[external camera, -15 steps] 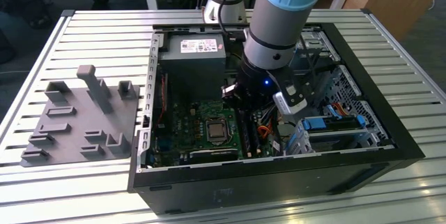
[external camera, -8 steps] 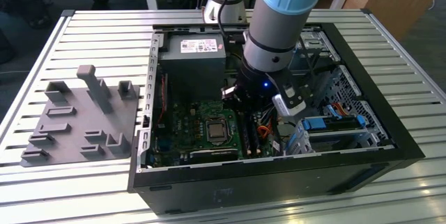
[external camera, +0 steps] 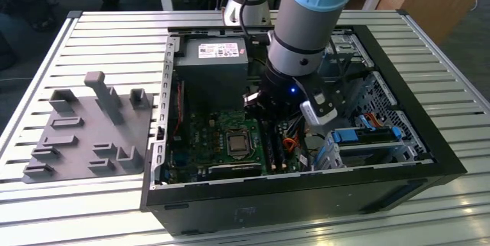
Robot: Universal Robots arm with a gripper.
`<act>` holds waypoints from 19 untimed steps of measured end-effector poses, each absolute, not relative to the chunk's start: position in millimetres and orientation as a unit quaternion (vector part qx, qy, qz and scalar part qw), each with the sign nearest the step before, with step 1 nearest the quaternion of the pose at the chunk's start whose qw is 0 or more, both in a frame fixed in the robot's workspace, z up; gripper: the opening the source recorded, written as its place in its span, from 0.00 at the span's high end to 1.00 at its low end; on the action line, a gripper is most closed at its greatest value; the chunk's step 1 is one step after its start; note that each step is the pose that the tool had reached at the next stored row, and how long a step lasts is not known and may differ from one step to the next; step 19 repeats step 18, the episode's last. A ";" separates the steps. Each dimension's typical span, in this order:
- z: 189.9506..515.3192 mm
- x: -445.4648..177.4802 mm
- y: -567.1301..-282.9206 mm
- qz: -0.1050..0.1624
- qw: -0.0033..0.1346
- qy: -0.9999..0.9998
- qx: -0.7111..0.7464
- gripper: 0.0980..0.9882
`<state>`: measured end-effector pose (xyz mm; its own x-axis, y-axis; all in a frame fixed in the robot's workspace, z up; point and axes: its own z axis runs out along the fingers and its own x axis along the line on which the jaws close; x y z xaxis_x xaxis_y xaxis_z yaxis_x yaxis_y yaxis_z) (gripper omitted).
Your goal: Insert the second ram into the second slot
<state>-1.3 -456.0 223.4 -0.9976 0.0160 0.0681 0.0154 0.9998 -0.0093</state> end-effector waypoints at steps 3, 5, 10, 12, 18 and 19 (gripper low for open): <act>233.2 -1.4 -456.1 0.005 0.034 -0.999 -0.008 0.97; 239.7 -1.4 -456.1 0.005 0.034 -0.999 -0.008 0.97; 254.8 -1.4 -456.1 0.005 0.034 -0.999 -0.008 0.97; 257.9 -1.4 -456.1 0.005 0.034 -0.999 -0.008 0.97; 258.1 -1.4 -456.1 0.005 0.034 -0.999 -0.007 0.97; 258.1 -1.4 -456.1 0.005 0.034 -0.999 -0.007 0.97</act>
